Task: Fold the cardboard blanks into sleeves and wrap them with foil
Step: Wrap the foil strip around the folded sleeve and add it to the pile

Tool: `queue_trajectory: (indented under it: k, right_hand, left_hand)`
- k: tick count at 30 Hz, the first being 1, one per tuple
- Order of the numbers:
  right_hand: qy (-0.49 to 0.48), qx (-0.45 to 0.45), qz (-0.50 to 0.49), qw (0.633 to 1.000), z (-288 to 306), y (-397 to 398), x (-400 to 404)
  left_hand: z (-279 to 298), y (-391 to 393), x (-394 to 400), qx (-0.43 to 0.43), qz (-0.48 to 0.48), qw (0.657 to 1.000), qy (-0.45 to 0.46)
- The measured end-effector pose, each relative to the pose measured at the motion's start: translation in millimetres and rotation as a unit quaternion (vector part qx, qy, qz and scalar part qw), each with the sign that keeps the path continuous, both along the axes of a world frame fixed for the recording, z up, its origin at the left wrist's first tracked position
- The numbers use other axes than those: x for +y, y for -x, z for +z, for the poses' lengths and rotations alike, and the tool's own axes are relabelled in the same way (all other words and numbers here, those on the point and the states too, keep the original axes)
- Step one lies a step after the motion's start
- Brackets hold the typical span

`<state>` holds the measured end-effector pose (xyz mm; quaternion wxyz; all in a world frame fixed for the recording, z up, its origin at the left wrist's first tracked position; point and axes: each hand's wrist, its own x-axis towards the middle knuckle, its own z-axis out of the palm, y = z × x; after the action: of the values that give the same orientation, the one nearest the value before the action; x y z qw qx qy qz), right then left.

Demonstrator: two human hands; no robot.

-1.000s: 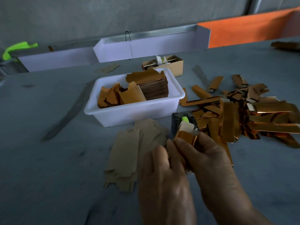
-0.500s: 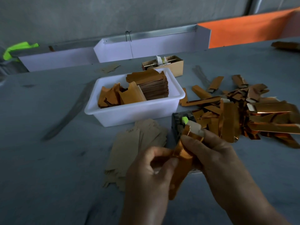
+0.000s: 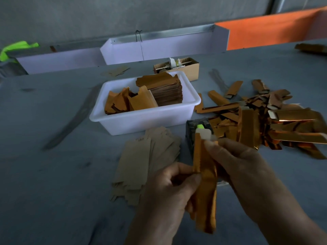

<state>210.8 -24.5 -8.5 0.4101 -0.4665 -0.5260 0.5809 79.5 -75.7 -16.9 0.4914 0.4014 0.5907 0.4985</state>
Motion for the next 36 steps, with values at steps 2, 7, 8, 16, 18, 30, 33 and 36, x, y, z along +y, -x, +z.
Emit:
queue_trajectory:
  k: [2, 7, 8, 16, 18, 30, 33, 36]
  right_hand:
    - [-0.041, -0.037, -0.014, 0.998, 6.7, -9.7, 2.5]
    - [-0.074, -0.138, -0.109, 0.982, 0.8, -44.4, 14.2]
    - [-0.059, -0.144, -0.099, 0.983, -4.3, -47.1, 15.1]
    - [-0.041, -0.213, -0.037, 0.975, -30.4, -21.5, 15.2]
    - [-0.045, -0.215, -0.04, 0.975, -31.4, -16.3, 16.8]
    - [-0.019, -0.031, -0.106, 0.994, -24.8, -5.1, 11.6]
    - [-0.061, -0.122, -0.085, 0.987, -22.2, -15.4, 9.5]
    - [-0.108, -0.224, -0.079, 0.965, -23.7, -19.5, 2.4]
  left_hand:
    - [-3.1, 1.3, 1.5, -0.009, 0.049, 0.999, 0.008]
    - [-7.8, 10.1, 1.1, -0.035, 0.092, 0.995, 0.012]
    - [-7.6, 9.4, 1.5, -0.031, 0.091, 0.995, 0.013]
    - [-10.9, -5.7, 5.7, -0.006, 0.083, 0.996, 0.038]
    - [-12.4, -8.8, 5.9, -0.012, 0.082, 0.996, 0.04]
    - [-20.6, -12.5, 8.9, -0.018, 0.119, 0.991, 0.06]
    - [-22.0, -9.2, 10.1, -0.04, 0.128, 0.989, 0.066]
    - [-23.0, -5.4, 11.6, -0.056, 0.123, 0.989, 0.06]
